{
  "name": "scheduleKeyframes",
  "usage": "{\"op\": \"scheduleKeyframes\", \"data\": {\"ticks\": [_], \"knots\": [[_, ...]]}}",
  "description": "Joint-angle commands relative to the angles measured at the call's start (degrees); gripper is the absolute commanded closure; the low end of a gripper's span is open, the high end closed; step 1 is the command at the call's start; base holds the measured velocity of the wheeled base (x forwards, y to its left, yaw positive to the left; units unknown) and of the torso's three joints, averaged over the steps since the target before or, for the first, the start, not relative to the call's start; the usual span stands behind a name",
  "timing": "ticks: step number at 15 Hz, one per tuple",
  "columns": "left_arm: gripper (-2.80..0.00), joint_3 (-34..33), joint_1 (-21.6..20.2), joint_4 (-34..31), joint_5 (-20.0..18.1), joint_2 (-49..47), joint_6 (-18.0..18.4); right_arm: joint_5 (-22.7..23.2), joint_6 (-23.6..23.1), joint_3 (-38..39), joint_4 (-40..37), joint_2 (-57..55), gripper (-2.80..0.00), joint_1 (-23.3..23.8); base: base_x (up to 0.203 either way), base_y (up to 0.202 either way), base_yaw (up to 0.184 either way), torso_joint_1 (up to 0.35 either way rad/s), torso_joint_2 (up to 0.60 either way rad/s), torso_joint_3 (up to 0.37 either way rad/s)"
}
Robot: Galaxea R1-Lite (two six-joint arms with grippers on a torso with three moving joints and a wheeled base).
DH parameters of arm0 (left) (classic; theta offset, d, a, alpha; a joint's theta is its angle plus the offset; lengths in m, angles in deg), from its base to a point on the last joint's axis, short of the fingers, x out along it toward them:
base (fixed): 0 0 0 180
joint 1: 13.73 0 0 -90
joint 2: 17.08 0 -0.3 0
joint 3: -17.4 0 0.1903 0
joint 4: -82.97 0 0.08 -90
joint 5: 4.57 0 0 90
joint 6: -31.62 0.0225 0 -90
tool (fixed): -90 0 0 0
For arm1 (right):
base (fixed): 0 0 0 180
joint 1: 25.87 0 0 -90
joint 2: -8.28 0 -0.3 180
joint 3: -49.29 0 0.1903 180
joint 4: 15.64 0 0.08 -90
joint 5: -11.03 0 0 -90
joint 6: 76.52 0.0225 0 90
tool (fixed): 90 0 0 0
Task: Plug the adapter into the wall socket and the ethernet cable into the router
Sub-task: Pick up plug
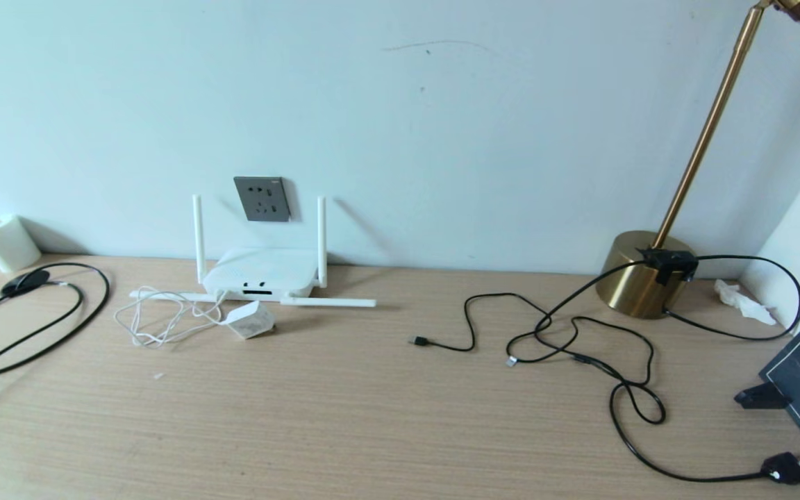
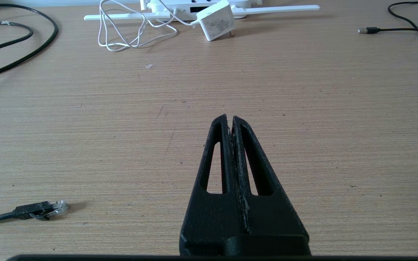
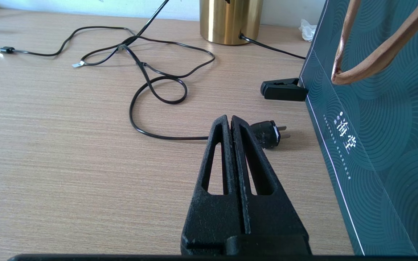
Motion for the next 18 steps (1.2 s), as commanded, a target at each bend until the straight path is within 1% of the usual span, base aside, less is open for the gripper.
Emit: {"op": "scheduleKeyframes", "data": {"ticks": [1, 2, 3, 4, 6, 7, 8, 10, 12, 13, 14, 16, 17, 18], "knots": [[0.00, 0.00, 0.00, 0.02, -0.09, 0.09, 0.05, -0.02, -0.03, 0.62, 0.02, -0.06, 0.00, -0.01, 0.000, 0.000, 0.000, 0.000, 0.00, 0.000], [0.00, 0.05, 0.00, 0.05, -0.17, 0.09, 0.08, -0.02, -0.04, 0.62, 0.11, -0.06, 0.00, -0.01, 0.000, 0.000, 0.000, 0.000, 0.00, 0.000], [0.00, 1.50, 0.00, 0.04, -0.86, -0.03, 0.25, -0.16, 0.16, 0.62, 0.11, 0.02, 0.00, -0.01, 0.000, 0.000, 0.000, 0.000, 0.00, 0.000], [0.00, 5.47, 0.01, -0.37, -2.52, -1.19, 0.28, -0.28, 0.94, 0.62, 0.20, 0.02, 0.00, -0.01, 0.000, 0.000, 0.000, 0.000, 0.00, 0.000], [0.00, 14.77, 0.50, -1.31, -5.55, -8.69, 0.02, -0.28, 1.69, 0.62, 0.11, 0.02, 0.00, -0.01, 0.000, 0.000, 0.000, 0.000, 0.00, 0.000], [0.00, 19.44, 1.31, -1.85, -6.84, -14.75, 0.14, -0.28, 1.81, 0.62, 0.11, 0.02, 0.00, -0.01, 0.000, 0.000, 0.000, 0.000, 0.00, 0.000], [0.00, 24.50, 2.60, -2.90, -8.08, -22.82, 0.89, -0.28, 1.81, 0.62, 0.11, 0.02, 0.00, -0.01, 0.000, 0.000, 0.000, 0.000, 0.00, 0.000], [0.00, 33.87, 4.85, -6.28, -10.07, -38.91, 3.32, -0.37, 1.81, 0.62, 0.11, 0.02, 0.00, -0.01, 0.000, 0.000, 0.000, 0.000, 0.00, 0.000], [0.00, 42.92, 5.65, -9.78, -12.42, -54.28, 6.31, -0.31, 1.81, 0.62, 0.11, 0.02, 0.00, -0.01, 0.000, 0.000, 0.000, 0.000, 0.00, 0.000], [0.00, 46.72, 4.85, -10.83, -13.53, -61.12, 7.78, -0.37, 1.81, 0.62, 0.11, 0.02, 0.00, -0.01, 0.000, 0.000, 0.000, 0.000, 0.00, 0.000], [0.00, 50.83, 3.18, -11.68, -14.83, -67.88, 9.21, -0.37, 1.89, 0.62, 0.19, 0.02, 0.00, -0.01, 0.000, 0.000, 0.000, 0.000, 0.00, 0.000], [0.00, 60.01, -1.88, -12.97, -17.78, -79.09, 12.17, -0.37, 1.89, 0.62, 0.11, 0.02, 0.00, -0.01, 0.000, 0.000, 0.000, 0.000, 0.00, 0.000], [0.00, 65.29, -4.51, -13.69, -19.15, -83.24, 14.67, -0.37, 1.89, 0.62, 0.11, 0.02, 0.00, -0.01, 0.000, 0.000, 0.000, 0.000, 0.00, 0.000], [-2.80, 69.01, -7.03, -14.43, -20.36, -85.67, 18.49, -0.37, 1.89, 0.62, 0.11, 0.02, 0.00, -0.01, 0.000, 0.000, 0.000, 0.000, 0.00, 0.000]]}}
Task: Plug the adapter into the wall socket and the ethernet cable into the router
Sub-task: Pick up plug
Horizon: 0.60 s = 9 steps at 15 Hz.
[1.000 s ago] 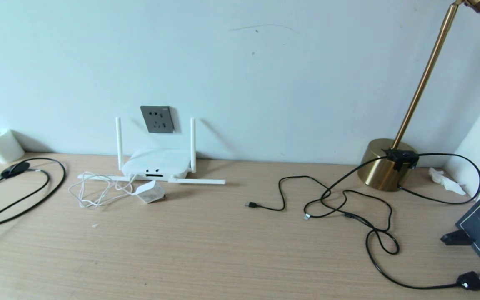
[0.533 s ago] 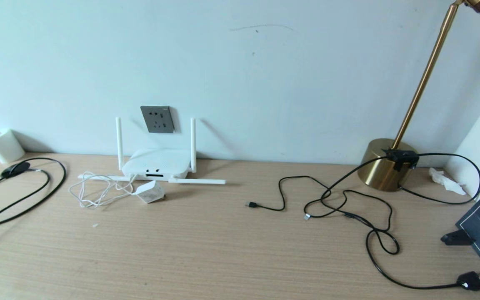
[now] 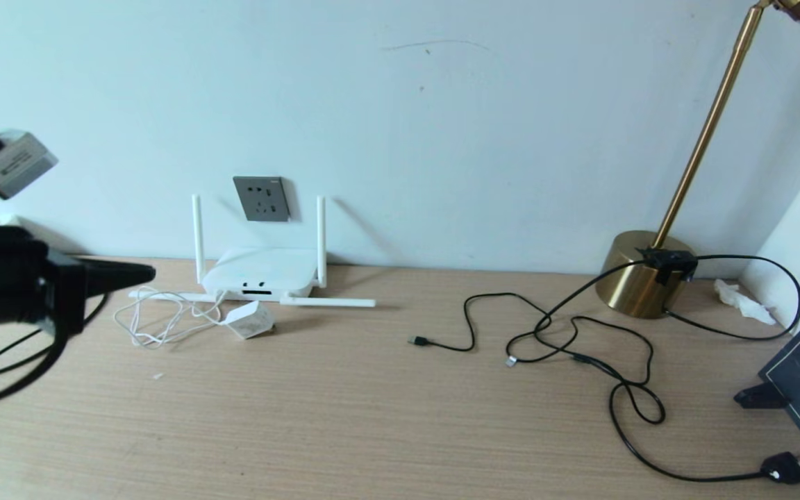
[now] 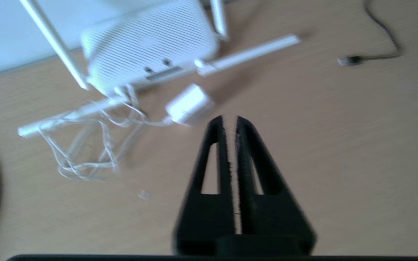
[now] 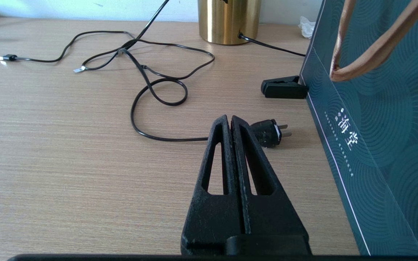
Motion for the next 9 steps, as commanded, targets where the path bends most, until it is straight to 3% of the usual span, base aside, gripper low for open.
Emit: {"op": "scheduleKeyframes", "data": {"ticks": [1, 5, 7, 9], "knots": [[-2.80, 7.60, -5.05, -1.17, -1.80, -12.56, 8.67, -0.01, 0.06, 0.62, 0.12, 0.02, 0.00, -0.01, 0.000, 0.000, 0.000, 0.000, 0.00, 0.000], [-2.80, 9.66, -6.25, -1.72, -4.86, -15.42, 20.77, -0.01, 0.05, 0.62, 0.04, 0.02, 0.00, -0.01, 0.000, 0.000, 0.000, 0.000, 0.00, 0.000], [-2.80, 10.08, -6.74, -1.86, -7.49, -17.79, 28.86, -0.01, 0.06, 0.62, 0.03, 0.02, 0.00, -0.01, 0.000, 0.000, 0.000, 0.000, 0.00, 0.000], [-2.80, 11.86, -7.08, -2.04, -11.41, -21.70, 39.43, -0.01, 0.06, 0.62, 0.03, 0.02, 0.00, -0.01, 0.000, 0.000, 0.000, 0.000, 0.00, 0.000]]}}
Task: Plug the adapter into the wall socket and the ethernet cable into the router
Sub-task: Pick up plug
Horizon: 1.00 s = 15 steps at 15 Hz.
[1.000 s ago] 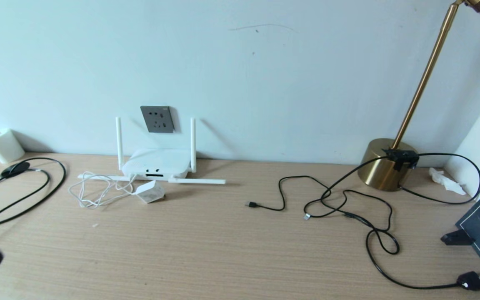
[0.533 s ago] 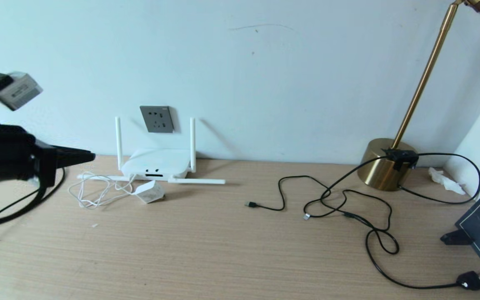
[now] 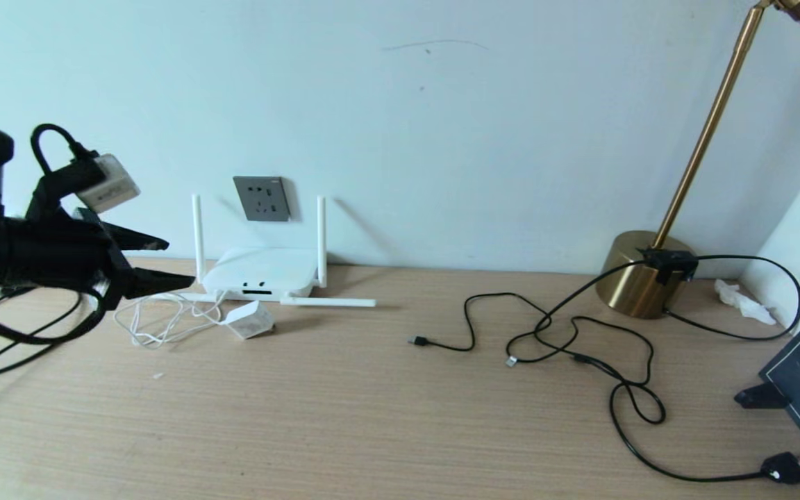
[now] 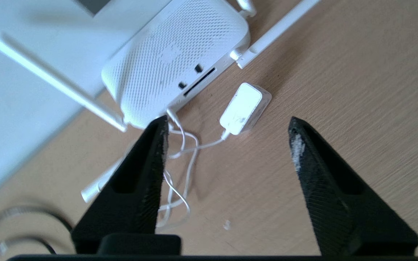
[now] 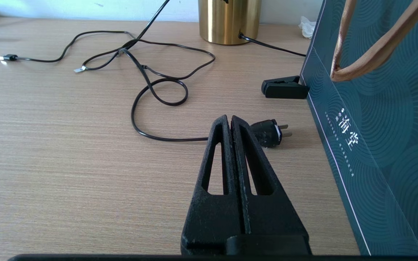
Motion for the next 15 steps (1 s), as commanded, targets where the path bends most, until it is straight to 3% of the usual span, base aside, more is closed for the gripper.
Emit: {"op": "scheduleKeyframes", "data": {"ticks": [1, 3, 5, 8, 11, 15], "knots": [[-2.80, 2.67, -0.29, -1.06, -2.74, -5.88, 14.27, -0.02, 0.02, 0.62, 0.04, 0.02, 0.00, -0.01, 0.000, 0.000, 0.000, 0.000, 0.00, 0.000], [-2.80, 6.49, -0.28, -9.81, -3.55, -8.99, 26.51, -0.02, 0.02, 0.62, 0.09, 0.02, 0.00, -0.01, 0.000, 0.000, 0.000, 0.000, 0.00, 0.000], [-2.80, 9.37, 0.07, -15.75, -3.85, -12.88, 32.68, -0.02, 0.02, 0.62, 0.04, 0.02, 0.00, -0.01, 0.000, 0.000, 0.000, 0.000, 0.00, 0.000], [-2.80, 15.16, 0.85, -20.54, -3.78, -17.83, 37.22, -0.02, 0.02, 0.62, 0.04, 0.02, 0.00, -0.01, 0.000, 0.000, 0.000, 0.000, 0.00, 0.000], [-2.80, 25.00, 2.29, -27.04, -3.51, -22.82, 41.68, -0.02, 0.02, 0.62, 0.04, 0.02, 0.00, -0.01, 0.000, 0.000, 0.000, 0.000, 0.00, 0.000], [-2.80, 36.85, 6.03, -35.20, -0.66, -30.50, 42.32, -0.02, 0.02, 0.62, 0.11, 0.02, 0.00, -0.01, 0.000, 0.000, 0.000, 0.000, 0.00, 0.000]]}}
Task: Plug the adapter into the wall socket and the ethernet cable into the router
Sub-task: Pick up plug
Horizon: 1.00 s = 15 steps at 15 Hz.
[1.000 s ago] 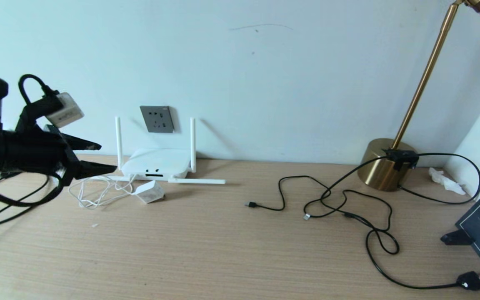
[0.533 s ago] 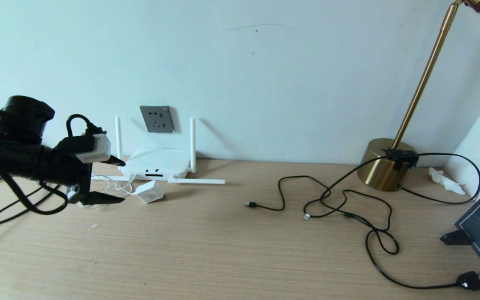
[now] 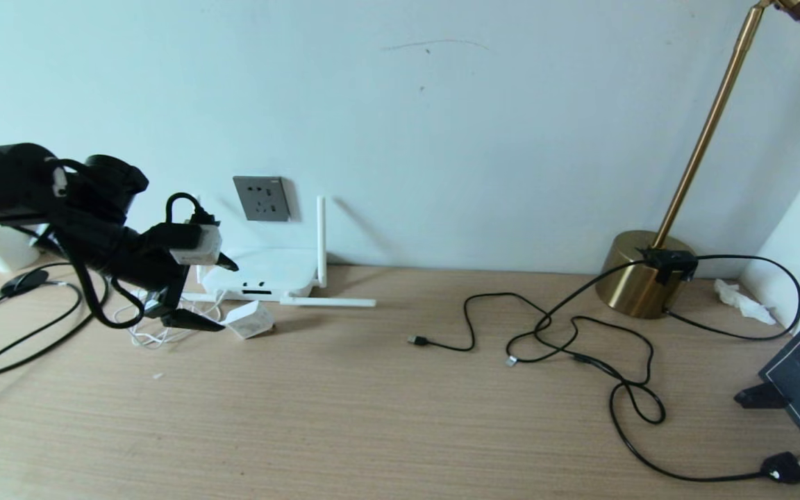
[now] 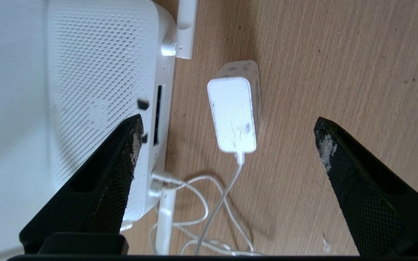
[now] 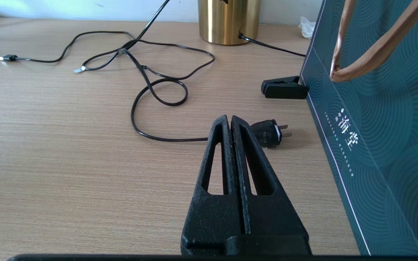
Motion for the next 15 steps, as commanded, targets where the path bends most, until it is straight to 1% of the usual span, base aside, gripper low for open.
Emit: {"op": "scheduleKeyframes", "data": {"ticks": [1, 4, 8, 15], "knots": [[-2.80, 4.07, 2.71, -4.23, 1.37, -4.78, -1.47, -0.01, 0.00, 0.62, 0.00, 0.02, 0.00, -0.01, 0.000, 0.000, 0.000, 0.000, 0.00, 0.000], [-2.80, 4.16, 4.45, -4.60, 2.37, -5.06, -4.52, -0.01, 0.00, 0.62, 0.00, 0.02, 0.00, -0.01, 0.000, 0.000, 0.000, 0.000, 0.00, 0.000], [-2.80, 4.25, 4.25, -4.51, 2.87, -5.66, -5.37, -0.01, 0.00, 0.62, 0.00, 0.02, 0.00, -0.01, 0.000, 0.000, 0.000, 0.000, 0.00, 0.000], [-2.80, 4.07, 3.87, -5.21, 3.23, -5.75, -5.46, -0.01, 0.00, 0.62, 0.09, 0.02, 0.00, -0.01, 0.000, 0.000, 0.000, 0.000, 0.00, 0.000]]}}
